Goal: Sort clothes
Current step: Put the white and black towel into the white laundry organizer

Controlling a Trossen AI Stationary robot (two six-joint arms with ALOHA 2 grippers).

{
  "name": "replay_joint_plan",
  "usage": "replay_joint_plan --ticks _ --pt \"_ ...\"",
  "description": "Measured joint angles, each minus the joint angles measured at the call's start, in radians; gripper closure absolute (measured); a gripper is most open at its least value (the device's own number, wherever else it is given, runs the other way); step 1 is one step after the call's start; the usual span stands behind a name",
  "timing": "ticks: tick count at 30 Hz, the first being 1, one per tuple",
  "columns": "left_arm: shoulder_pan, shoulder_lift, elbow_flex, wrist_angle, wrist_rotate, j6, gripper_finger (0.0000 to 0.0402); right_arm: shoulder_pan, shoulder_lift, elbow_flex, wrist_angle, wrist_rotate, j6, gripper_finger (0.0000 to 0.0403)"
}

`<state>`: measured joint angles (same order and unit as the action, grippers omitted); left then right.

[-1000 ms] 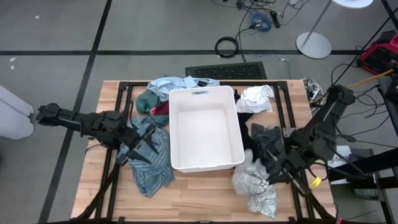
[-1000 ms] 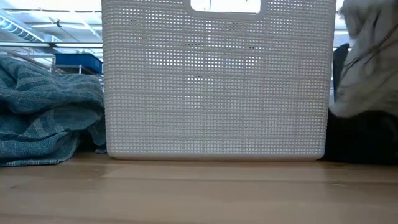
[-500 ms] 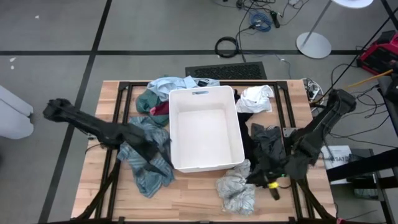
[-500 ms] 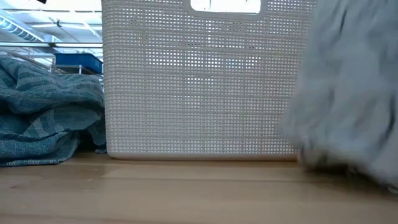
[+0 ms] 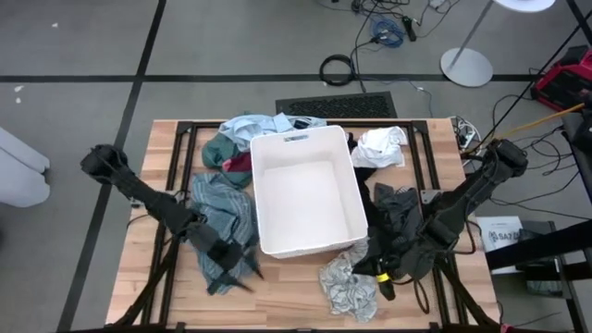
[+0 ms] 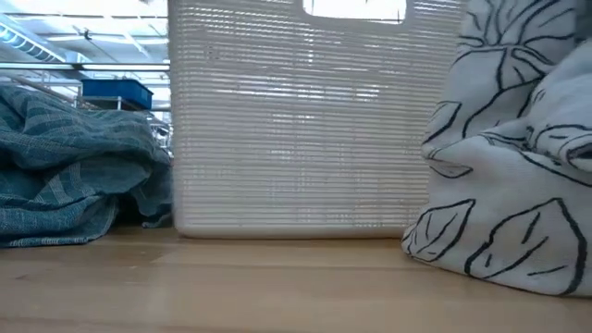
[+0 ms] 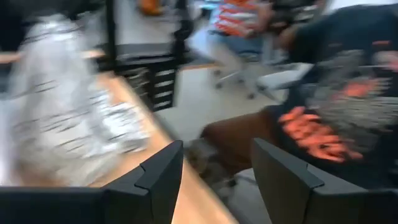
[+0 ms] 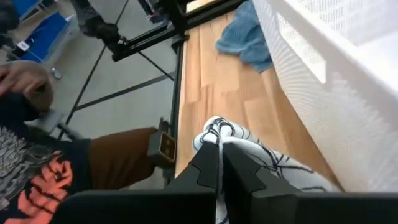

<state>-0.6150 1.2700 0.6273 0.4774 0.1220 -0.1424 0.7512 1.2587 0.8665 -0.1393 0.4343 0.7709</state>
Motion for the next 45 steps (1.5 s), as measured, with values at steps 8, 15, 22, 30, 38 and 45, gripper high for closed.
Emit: replay_joint_plan --ticks 8,15,22,30,38,45 --pt "-0.154 0.083 0.011 0.259 -0.017 0.1 0.0204 -0.084 0.008 0.0 0.028 -0.051 -0.095 0.0403" --pt "-0.155 0.23 0.103 0.258 -0.154 0.097 0.0204 -0.17 0.051 0.0 0.136 -0.071 -0.18 0.0403" --pt "-0.078 0.337 0.148 0.207 -0.228 -0.006 0.0204 -0.217 0.067 -0.001 0.22 -0.096 -0.241 0.0402" --pt "-0.012 0.339 0.149 0.097 -0.297 -0.051 0.0204 -0.157 0.045 -0.001 0.241 -0.153 -0.239 0.0402" --pt "0.08 0.339 0.149 0.018 -0.306 -0.01 0.0204 -0.056 0.043 -0.001 0.241 -0.094 -0.207 0.0402" --pt "0.15 0.339 0.149 -0.04 -0.306 -0.03 0.0204 -0.005 0.043 -0.001 0.241 -0.066 -0.182 0.0402"
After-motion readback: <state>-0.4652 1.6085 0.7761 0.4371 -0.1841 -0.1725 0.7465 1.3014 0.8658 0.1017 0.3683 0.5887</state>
